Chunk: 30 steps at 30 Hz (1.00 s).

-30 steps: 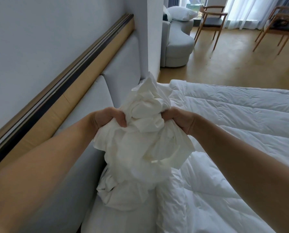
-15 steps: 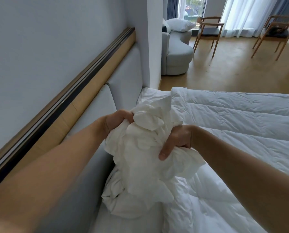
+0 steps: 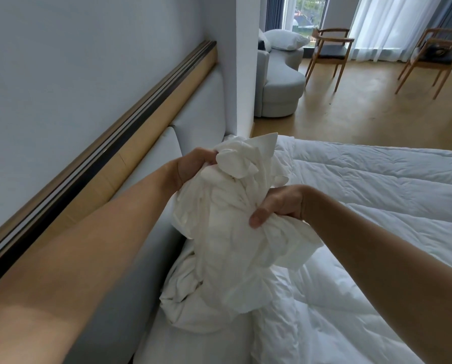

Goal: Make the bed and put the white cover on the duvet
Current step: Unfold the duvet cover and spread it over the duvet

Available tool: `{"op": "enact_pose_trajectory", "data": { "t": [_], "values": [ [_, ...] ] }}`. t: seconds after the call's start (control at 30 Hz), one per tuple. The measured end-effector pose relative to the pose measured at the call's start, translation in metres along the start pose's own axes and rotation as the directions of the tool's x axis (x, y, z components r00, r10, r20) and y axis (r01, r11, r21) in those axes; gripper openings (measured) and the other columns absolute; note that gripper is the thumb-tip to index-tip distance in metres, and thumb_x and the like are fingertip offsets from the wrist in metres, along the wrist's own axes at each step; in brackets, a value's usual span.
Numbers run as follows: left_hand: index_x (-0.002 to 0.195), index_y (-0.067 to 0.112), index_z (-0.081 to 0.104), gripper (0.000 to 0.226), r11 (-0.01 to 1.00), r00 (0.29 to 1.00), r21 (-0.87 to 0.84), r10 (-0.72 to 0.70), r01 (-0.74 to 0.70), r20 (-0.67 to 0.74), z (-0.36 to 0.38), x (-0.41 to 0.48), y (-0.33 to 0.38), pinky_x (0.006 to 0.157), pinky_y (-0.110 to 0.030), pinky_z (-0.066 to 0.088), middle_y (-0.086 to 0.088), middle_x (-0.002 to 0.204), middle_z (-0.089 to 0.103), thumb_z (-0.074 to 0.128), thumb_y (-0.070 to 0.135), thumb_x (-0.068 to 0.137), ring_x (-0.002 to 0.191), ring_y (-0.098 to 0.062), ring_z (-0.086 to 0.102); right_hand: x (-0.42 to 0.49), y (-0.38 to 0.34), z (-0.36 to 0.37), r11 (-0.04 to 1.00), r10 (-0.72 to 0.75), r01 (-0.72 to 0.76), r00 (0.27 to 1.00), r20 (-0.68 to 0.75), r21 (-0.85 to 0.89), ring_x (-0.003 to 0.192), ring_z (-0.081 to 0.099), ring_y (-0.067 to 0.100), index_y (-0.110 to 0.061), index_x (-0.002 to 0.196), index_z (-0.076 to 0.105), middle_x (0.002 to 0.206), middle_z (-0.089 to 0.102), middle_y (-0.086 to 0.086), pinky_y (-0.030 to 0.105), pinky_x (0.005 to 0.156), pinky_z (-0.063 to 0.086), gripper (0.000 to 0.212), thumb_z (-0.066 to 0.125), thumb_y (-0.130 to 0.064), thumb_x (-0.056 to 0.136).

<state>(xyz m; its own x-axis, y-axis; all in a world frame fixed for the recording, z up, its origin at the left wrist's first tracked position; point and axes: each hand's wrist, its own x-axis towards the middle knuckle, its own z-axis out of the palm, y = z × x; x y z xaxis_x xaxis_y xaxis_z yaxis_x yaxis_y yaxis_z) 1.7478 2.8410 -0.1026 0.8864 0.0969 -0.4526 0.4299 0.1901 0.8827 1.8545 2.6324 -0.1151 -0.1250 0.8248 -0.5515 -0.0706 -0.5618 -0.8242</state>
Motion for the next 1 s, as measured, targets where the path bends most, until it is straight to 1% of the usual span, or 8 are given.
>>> {"op": "enact_pose_trajectory", "data": {
  "t": [0.07,0.17,0.3,0.4,0.53,0.67,0.83,1.0],
  "values": [
    [0.108,0.007,0.066,0.040,1.000,1.000,-0.017,0.001,-0.002,-0.008,0.002,0.000,0.002,0.079,-0.034,0.058,-0.011,0.095,0.070,0.045,0.021,0.077,0.085,-0.027,0.068,-0.003,-0.007,0.001,0.994,0.056,-0.056,0.998,-0.006,-0.093,0.094,0.074,0.031,-0.012,0.106,0.072,0.106,0.076,0.014,0.044,0.077,0.062,0.042,0.078,-0.003,0.066],
    [0.106,0.009,0.069,0.039,1.000,1.000,-0.014,0.019,-0.019,0.011,0.001,-0.004,0.000,0.079,-0.035,0.057,-0.011,0.095,0.070,0.052,0.022,0.073,0.085,-0.027,0.068,-0.005,-0.008,0.003,0.985,0.037,-0.040,0.999,-0.019,-0.166,0.101,0.072,0.034,-0.013,0.107,0.074,0.111,0.075,0.015,0.049,0.084,0.060,0.042,0.079,-0.001,0.067],
    [0.097,0.015,0.079,0.042,1.000,0.998,0.010,0.001,-0.001,0.061,-0.001,-0.011,-0.001,0.085,-0.042,0.052,-0.012,0.096,0.070,0.065,0.028,0.059,0.087,-0.031,0.066,-0.007,0.002,-0.004,0.963,-0.249,0.262,0.956,-0.153,0.070,0.092,0.073,0.030,-0.018,0.091,0.081,0.100,0.076,0.011,0.044,0.077,0.061,0.032,0.071,0.004,0.069],
    [0.099,0.014,0.081,0.043,0.998,0.990,0.044,-0.043,0.038,0.132,0.009,-0.020,-0.004,0.091,-0.044,0.053,-0.015,0.103,0.072,0.071,0.025,0.058,0.093,-0.033,0.068,-0.004,0.007,-0.014,0.882,-0.378,0.424,0.897,-0.228,0.207,0.088,0.073,0.025,-0.012,0.099,0.075,0.095,0.075,0.009,0.040,0.075,0.061,0.038,0.071,0.000,0.064],
    [0.111,0.011,0.077,0.053,0.986,0.968,0.103,-0.148,0.129,0.202,0.024,-0.027,-0.015,0.090,-0.048,0.057,-0.021,0.117,0.070,0.076,0.013,0.059,0.102,-0.039,0.069,-0.001,0.010,-0.022,0.864,-0.371,0.436,0.890,-0.267,0.253,0.080,0.072,0.025,-0.007,0.103,0.067,0.090,0.074,0.010,0.038,0.069,0.061,0.055,0.070,-0.014,0.049],
    [0.117,0.006,0.069,0.060,0.989,0.971,0.135,-0.095,0.066,0.219,0.027,-0.026,-0.026,0.085,-0.049,0.060,-0.022,0.117,0.069,0.075,0.007,0.058,0.103,-0.041,0.069,0.001,0.006,-0.022,0.865,-0.358,0.443,0.874,-0.329,0.237,0.073,0.072,0.023,-0.007,0.100,0.066,0.082,0.073,0.008,0.034,0.064,0.059,0.060,0.067,-0.017,0.041],
    [0.122,0.007,0.069,0.061,0.993,0.983,0.118,-0.049,0.028,0.176,0.018,-0.029,-0.024,0.093,-0.053,0.056,-0.025,0.125,0.065,0.073,0.008,0.062,0.113,-0.047,0.063,-0.001,-0.002,-0.021,0.885,-0.337,0.412,0.889,-0.311,0.217,0.071,0.071,0.021,-0.010,0.099,0.066,0.080,0.073,0.006,0.033,0.064,0.060,0.041,0.055,-0.008,0.059],
    [0.116,0.007,0.071,0.059,0.999,0.994,0.043,0.016,-0.021,0.112,0.007,-0.031,-0.026,0.099,-0.055,0.045,-0.022,0.115,0.065,0.070,0.014,0.058,0.105,-0.044,0.061,0.002,0.001,-0.010,0.876,-0.324,0.399,0.903,-0.282,0.271,0.073,0.073,0.023,-0.013,0.087,0.078,0.082,0.074,0.008,0.033,0.066,0.061,0.038,0.050,-0.004,0.062]
  ]
}}
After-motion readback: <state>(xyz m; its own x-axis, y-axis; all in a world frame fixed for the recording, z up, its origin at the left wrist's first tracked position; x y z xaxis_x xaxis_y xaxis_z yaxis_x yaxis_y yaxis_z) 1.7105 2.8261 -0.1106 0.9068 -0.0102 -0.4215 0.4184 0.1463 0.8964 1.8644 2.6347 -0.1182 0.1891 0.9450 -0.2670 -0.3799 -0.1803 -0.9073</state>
